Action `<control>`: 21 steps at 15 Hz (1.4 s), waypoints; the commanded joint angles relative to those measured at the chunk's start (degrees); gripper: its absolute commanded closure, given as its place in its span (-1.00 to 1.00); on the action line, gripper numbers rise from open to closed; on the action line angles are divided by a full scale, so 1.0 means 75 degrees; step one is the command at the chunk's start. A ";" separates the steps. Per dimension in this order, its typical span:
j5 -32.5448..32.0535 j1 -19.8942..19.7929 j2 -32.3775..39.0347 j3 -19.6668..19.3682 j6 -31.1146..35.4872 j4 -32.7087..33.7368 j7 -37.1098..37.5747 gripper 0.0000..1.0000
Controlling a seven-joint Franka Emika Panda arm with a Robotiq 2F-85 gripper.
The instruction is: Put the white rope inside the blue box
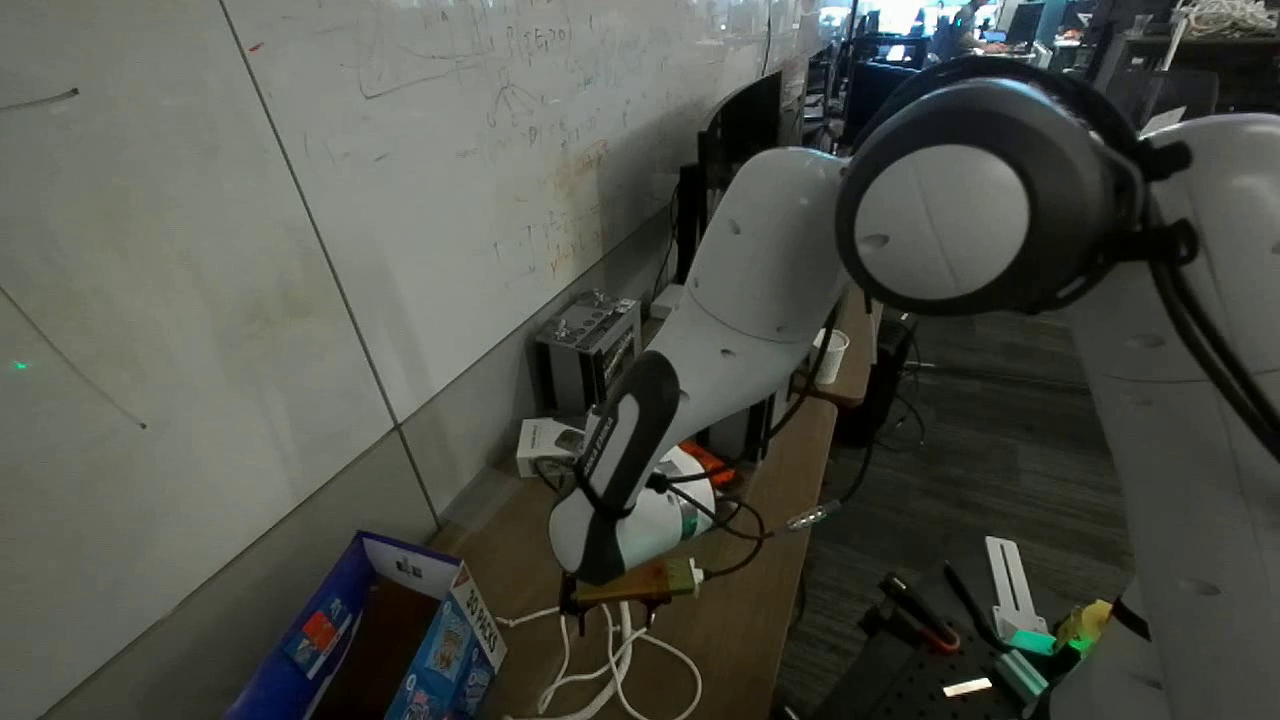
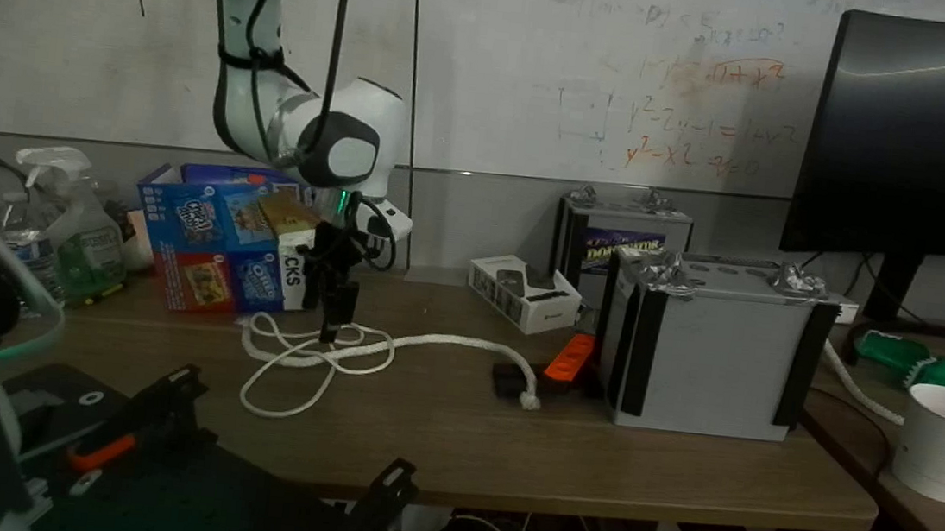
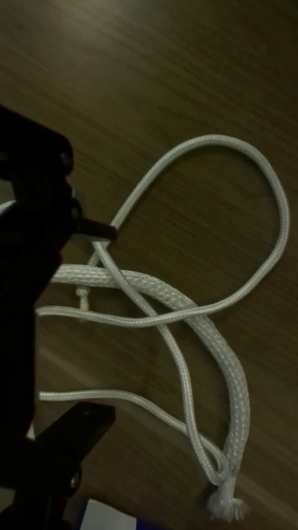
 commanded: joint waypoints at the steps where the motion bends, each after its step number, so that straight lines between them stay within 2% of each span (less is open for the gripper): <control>1: 0.0083 0.0385 0.0661 -0.0144 0.0218 0.0414 0.0393 -1.00; 10: 0.0079 0.0947 0.0840 -0.0274 0.0223 0.0429 0.1255 -1.00; 17: -0.0483 0.2038 0.0938 -0.1435 0.0801 0.0456 0.2524 -1.00; 21: -0.0782 0.2260 0.1056 -0.1749 0.0830 0.0540 0.2911 -1.00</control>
